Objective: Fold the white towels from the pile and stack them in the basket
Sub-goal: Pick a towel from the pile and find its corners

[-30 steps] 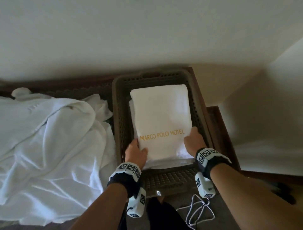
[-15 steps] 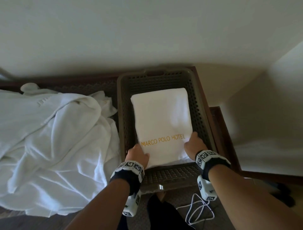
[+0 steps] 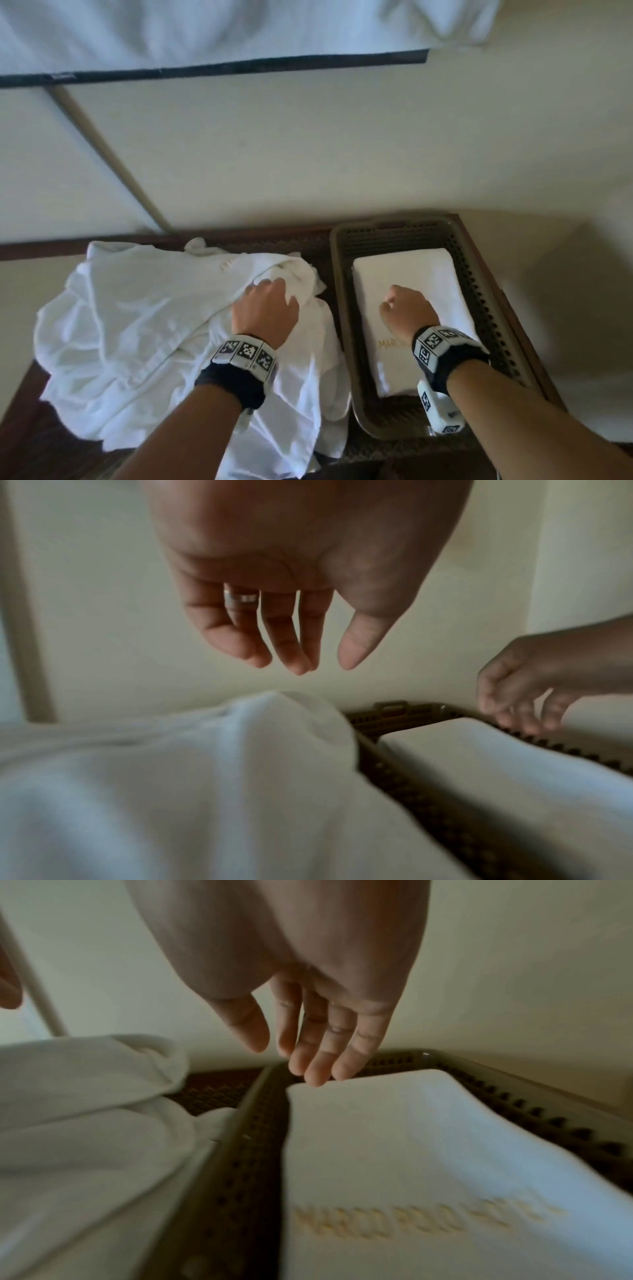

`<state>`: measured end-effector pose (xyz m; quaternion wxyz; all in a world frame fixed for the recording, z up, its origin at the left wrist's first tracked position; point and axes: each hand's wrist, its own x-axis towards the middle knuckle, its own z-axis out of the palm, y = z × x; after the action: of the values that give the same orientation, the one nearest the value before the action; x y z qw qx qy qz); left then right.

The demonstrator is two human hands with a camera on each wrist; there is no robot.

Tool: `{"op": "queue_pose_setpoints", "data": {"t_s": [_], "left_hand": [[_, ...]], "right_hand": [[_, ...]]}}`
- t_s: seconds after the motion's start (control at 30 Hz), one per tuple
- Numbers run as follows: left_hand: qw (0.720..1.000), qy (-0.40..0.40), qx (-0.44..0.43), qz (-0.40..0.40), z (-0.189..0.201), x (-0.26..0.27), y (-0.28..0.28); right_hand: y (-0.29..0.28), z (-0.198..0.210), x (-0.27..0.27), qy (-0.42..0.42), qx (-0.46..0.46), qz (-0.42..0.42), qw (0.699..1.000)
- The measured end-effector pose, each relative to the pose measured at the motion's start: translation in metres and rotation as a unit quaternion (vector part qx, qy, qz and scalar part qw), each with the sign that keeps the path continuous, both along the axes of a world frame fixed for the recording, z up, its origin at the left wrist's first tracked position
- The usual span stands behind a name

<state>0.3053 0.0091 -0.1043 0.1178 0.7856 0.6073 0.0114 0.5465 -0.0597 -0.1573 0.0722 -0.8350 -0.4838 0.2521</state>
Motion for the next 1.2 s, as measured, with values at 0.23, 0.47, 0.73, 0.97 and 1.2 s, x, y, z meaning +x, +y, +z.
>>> {"op": "queue_pose_setpoints", "data": {"t_s": [0.23, 0.47, 0.73, 0.97, 1.2], "left_hand": [[0.977, 0.202, -0.028, -0.057, -0.011, -0.129, 0.064], [0.994, -0.035, -0.034, -0.094, 0.034, -0.156, 0.067], [0.951, -0.207, 0.022, -0.228, 0.191, -0.189, 0.019], [0.928, -0.275, 0.205, -0.143, 0.282, -0.284, -0.037], [0.956, -0.109, 0.246, 0.12, 0.281, -0.394, -0.064]], "right_hand": [[0.036, 0.023, -0.144, 0.009, 0.031, 0.042, 0.999], [0.04, 0.058, -0.202, -0.076, 0.092, 0.058, 0.991], [0.047, 0.129, -0.242, -0.132, 0.15, 0.154, 0.968], [-0.004, 0.162, -0.239, -0.05, 0.205, 0.024, 0.977], [-0.045, 0.198, -0.257, -0.018, 0.243, -0.046, 0.969]]}}
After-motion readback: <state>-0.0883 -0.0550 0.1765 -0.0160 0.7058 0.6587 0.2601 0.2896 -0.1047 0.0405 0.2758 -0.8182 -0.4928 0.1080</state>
